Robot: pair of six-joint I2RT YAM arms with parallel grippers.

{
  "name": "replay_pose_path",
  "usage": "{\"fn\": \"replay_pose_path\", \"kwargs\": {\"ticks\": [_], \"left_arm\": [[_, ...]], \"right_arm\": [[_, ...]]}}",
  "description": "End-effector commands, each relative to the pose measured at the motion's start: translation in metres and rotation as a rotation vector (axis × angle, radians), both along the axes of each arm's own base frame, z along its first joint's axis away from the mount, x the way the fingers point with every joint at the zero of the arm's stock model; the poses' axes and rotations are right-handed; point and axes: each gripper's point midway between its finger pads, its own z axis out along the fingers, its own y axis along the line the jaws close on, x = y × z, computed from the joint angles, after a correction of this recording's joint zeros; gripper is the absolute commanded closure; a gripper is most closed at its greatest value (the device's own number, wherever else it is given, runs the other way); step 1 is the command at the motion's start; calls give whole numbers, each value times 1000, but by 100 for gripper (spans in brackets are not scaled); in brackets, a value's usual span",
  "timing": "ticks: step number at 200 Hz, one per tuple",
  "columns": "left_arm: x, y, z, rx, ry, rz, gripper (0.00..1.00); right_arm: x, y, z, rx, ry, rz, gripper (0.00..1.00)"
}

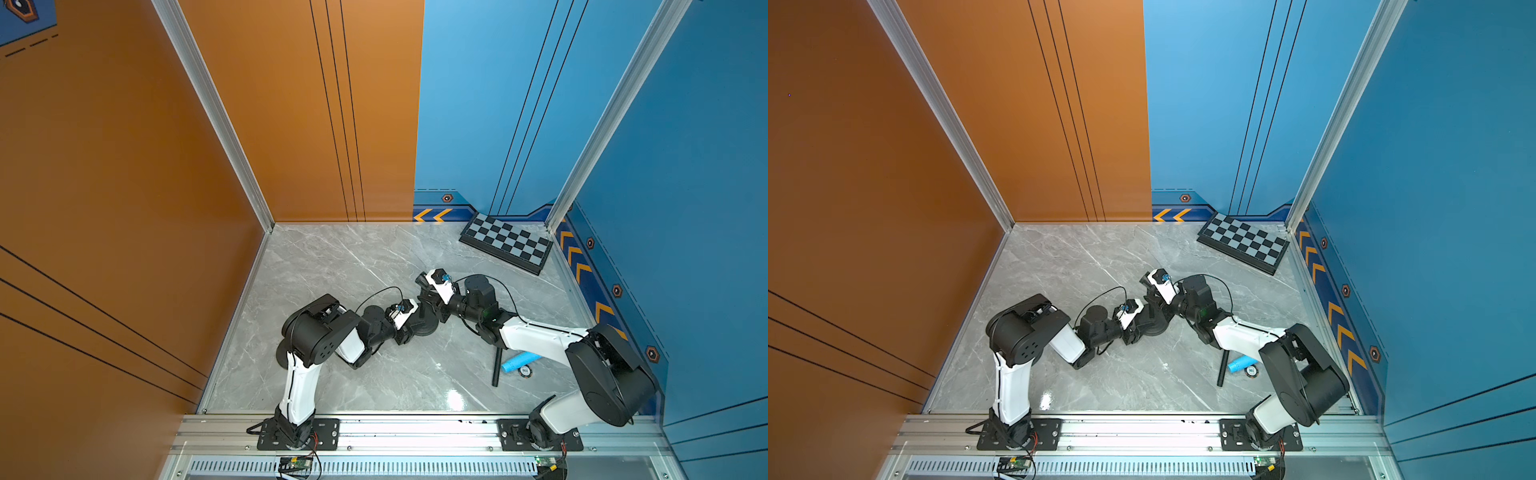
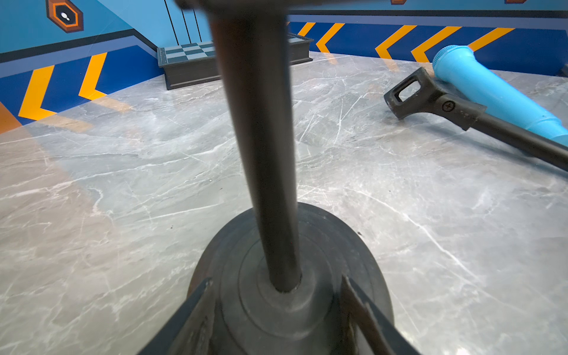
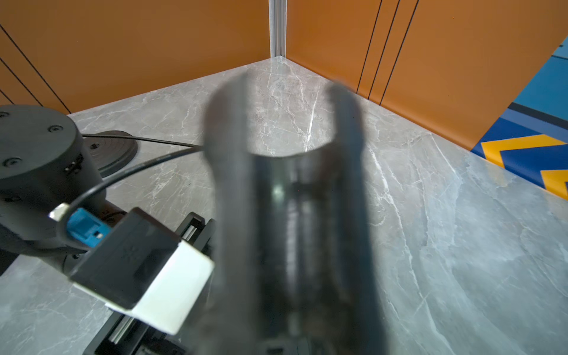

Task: Assemble a microphone stand
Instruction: Screw the microphone stand pole into the microphone stand base.

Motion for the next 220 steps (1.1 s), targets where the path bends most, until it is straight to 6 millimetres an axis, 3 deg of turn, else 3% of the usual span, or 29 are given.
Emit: {"fn": "replay_pose_path", "kwargs": {"ticks": [1,23,26,39,52,69,78,99,123,159,164,188,220], "left_arm": [[-10,22,-61,160,151,50,34],[-9,22,-63,154,163,61,35],[-8,22,-63,153,165,63,35],[-8,22,-63,151,168,68,35],[-7,23,-63,151,169,74,35],[-8,22,-62,149,170,74,35],[-7,22,-63,150,171,75,35],[-6,23,-63,148,174,82,36],[-7,23,-63,147,174,82,35],[-9,23,-62,151,171,70,35],[-9,23,-62,149,169,68,35],[-9,23,-61,149,169,66,35],[-9,24,-62,152,169,71,35]], "right_arm": [[18,-12,4,-4,-60,-159,83],[18,-28,-2,-2,-104,-398,93],[12,-23,-5,-9,-108,-412,93],[4,-35,-12,-72,-158,-603,100],[-4,-41,-20,-86,-176,-731,100],[-3,-35,-34,-58,-130,-772,100],[-1,-28,-40,-68,-110,-753,100],[1,-15,-36,-74,-111,-676,80],[-7,3,-27,3,-74,-427,60],[-35,13,-18,14,-17,-43,54],[-29,4,-17,15,-17,-41,54],[-25,-3,-1,31,-49,5,52],[-16,1,10,19,-58,69,51]]}}
